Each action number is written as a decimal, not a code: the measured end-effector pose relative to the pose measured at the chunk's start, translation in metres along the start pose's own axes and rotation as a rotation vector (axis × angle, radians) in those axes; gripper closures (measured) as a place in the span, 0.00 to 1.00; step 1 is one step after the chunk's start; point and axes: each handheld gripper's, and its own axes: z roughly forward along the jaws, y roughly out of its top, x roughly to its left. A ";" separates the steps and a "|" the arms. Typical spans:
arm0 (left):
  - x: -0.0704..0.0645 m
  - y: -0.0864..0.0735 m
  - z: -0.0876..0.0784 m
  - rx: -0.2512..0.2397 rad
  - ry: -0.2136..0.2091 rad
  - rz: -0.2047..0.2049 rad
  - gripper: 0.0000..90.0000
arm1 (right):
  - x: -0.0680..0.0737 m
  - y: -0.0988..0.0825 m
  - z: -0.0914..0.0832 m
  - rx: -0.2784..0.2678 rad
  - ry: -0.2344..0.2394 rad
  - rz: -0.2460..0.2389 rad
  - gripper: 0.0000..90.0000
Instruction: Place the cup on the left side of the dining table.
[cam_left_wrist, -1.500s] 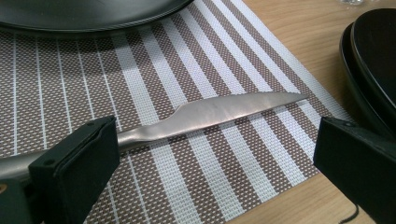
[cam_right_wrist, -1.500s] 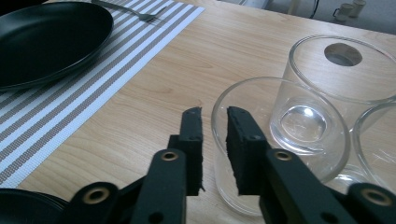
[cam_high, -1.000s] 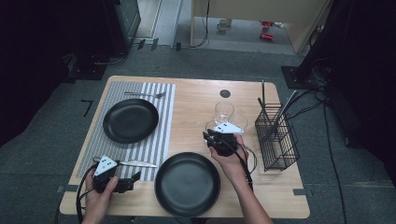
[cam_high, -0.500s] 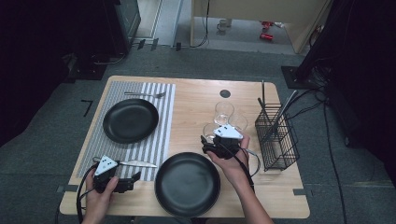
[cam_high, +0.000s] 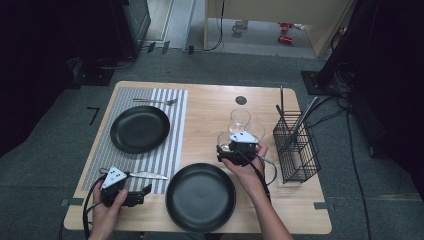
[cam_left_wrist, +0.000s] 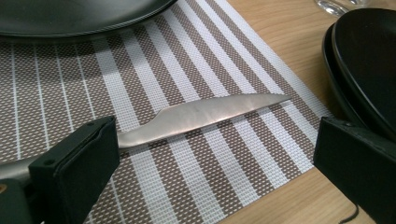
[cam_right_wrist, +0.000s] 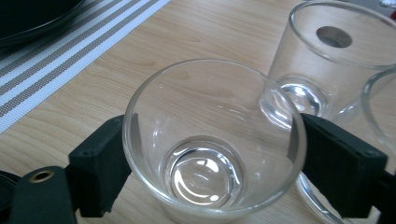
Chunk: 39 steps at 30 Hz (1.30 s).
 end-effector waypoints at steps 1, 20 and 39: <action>0.000 0.000 0.000 -0.001 -0.002 -0.002 0.01 | 0.000 -0.001 0.001 0.002 0.008 0.005 0.20; -0.010 0.033 0.007 -0.055 -0.106 0.017 0.01 | -0.002 0.011 -0.023 0.018 0.068 0.047 0.21; -0.044 0.091 0.053 -0.107 -0.302 0.145 0.01 | -0.001 0.041 -0.058 -0.020 0.131 0.046 0.21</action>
